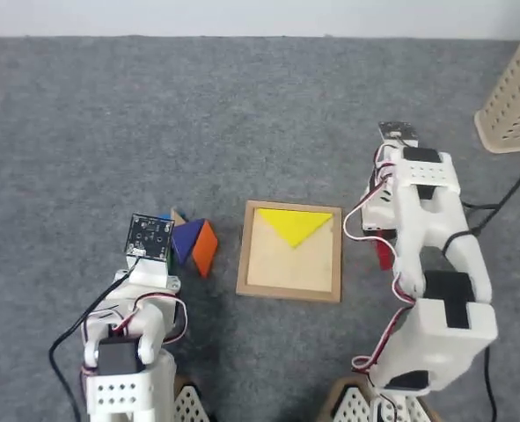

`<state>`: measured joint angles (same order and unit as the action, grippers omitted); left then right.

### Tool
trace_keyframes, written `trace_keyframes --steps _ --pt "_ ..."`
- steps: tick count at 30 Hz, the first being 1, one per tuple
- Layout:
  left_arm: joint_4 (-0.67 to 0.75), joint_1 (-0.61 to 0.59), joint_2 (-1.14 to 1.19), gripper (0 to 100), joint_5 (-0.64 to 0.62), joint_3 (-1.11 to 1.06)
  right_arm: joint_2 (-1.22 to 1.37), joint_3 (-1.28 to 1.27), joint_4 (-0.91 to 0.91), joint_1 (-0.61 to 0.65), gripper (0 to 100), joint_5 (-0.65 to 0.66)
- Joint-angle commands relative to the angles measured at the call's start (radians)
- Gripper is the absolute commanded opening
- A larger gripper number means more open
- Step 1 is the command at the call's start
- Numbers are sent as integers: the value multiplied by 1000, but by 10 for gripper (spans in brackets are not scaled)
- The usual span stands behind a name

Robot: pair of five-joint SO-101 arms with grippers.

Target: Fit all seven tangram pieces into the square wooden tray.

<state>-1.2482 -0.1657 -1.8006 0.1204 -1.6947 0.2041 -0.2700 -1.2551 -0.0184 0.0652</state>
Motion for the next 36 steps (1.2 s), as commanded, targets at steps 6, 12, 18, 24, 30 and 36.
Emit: trace_keyframes --steps 6,12,18,24,30,36 --pt "-6 -2 0 12 8 8 -39 -14 2 -42 14 71" --pt "-6 -2 0 12 8 8 7 -14 -15 -39 101 75" --pt "-6 -2 0 12 8 8 21 -14 -18 -33 9 120" --pt "-6 -2 0 12 8 8 -150 17 -87 25 6 120" --pt "-6 -2 0 12 8 8 -354 17 -117 251 6 126" --pt "-6 -2 0 12 8 8 -338 20 -81 469 6 170"
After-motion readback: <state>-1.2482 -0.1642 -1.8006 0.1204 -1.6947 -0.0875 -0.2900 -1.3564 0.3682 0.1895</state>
